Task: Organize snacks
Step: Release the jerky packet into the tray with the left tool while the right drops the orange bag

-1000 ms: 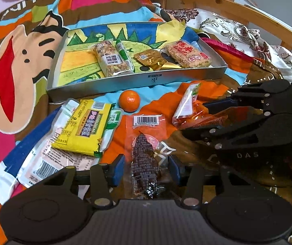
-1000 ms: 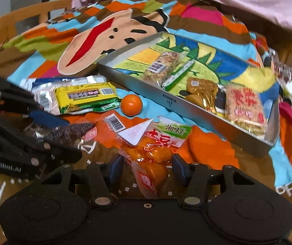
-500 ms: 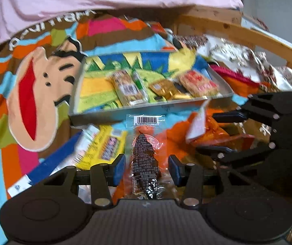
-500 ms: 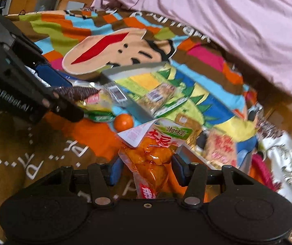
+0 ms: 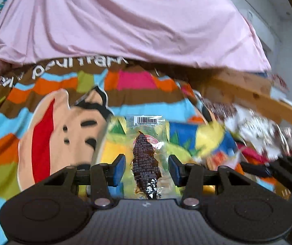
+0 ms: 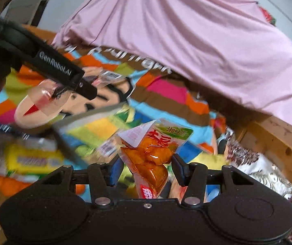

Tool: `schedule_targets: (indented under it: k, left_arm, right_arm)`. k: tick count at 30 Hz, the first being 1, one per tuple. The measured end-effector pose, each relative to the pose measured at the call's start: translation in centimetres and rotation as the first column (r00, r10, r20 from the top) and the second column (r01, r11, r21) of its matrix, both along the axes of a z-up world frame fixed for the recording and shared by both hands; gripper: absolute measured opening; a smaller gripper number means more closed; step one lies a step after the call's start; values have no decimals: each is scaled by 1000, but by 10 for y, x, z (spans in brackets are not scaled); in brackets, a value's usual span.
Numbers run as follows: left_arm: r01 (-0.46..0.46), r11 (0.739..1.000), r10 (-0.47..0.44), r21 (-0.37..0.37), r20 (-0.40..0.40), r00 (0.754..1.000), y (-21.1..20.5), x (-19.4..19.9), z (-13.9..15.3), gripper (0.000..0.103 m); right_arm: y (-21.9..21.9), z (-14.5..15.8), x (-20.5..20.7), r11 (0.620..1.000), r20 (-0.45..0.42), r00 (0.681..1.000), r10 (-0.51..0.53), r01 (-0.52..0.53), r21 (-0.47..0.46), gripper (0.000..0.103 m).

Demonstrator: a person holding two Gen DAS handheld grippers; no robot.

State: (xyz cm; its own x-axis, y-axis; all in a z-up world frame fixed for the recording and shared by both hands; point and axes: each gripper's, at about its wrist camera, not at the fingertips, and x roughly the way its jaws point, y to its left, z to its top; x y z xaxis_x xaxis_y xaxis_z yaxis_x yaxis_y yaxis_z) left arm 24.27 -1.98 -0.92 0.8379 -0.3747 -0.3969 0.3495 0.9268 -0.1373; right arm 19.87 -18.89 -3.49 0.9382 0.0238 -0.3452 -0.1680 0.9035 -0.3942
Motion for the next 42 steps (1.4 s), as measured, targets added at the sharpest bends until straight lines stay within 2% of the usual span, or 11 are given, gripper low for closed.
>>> schedule_targets:
  k: [4,8,19,21,23,28,33,35,37,41,42]
  left_arm:
    - [-42,999,43,-33,38,998,0,26,-4,50]
    - [-74,996,76,-41,39,996,-4,47,-21,50]
    - [-96,995,94,-21,-59,994,-21,80,-65,50]
    - [-92,995,87,-48,-92,992,-19,85,-71,50]
    - [-94,994,86,-62,-114,990,-18,87,-75,50]
    - [-86,996,81,-30,-145,986,-23,92,-79,50]
    - [-88,995,80,-45,-163,983,-21,94,-79,51]
    - [-90,995,81,-47,-173,982,-20,94,-79,52]
    - [-97,994,88,-46,-176,980,-20,95,-79,55]
    - [-105,993,94,-50,-180,979,-20,94,-76,70]
    - [-106,993,95,-53,-178,979,-20,92,-74,71]
  right_arm:
    - [1,0,20,1000,49,999,-17,16,21,53]
    - [6,-9,40,999,53,998,-27,25,34,53]
    - [7,-46,77,998,-50,996,-67,68,11,53]
    - [5,-50,82,997,-62,995,-78,79,7,53]
    - [5,-53,85,996,-72,993,-89,90,13,53]
    - [3,-58,91,994,-98,990,-104,107,29,54]
    - [2,-58,93,993,-106,988,-109,113,40,52]
    - [1,-56,92,992,-103,989,-107,113,48,54]
    - [0,-55,92,992,-101,989,-110,116,54,60]
    - [-3,-48,88,988,-90,988,-125,132,81,70]
    - [-4,-45,86,987,-84,988,-129,136,90,73]
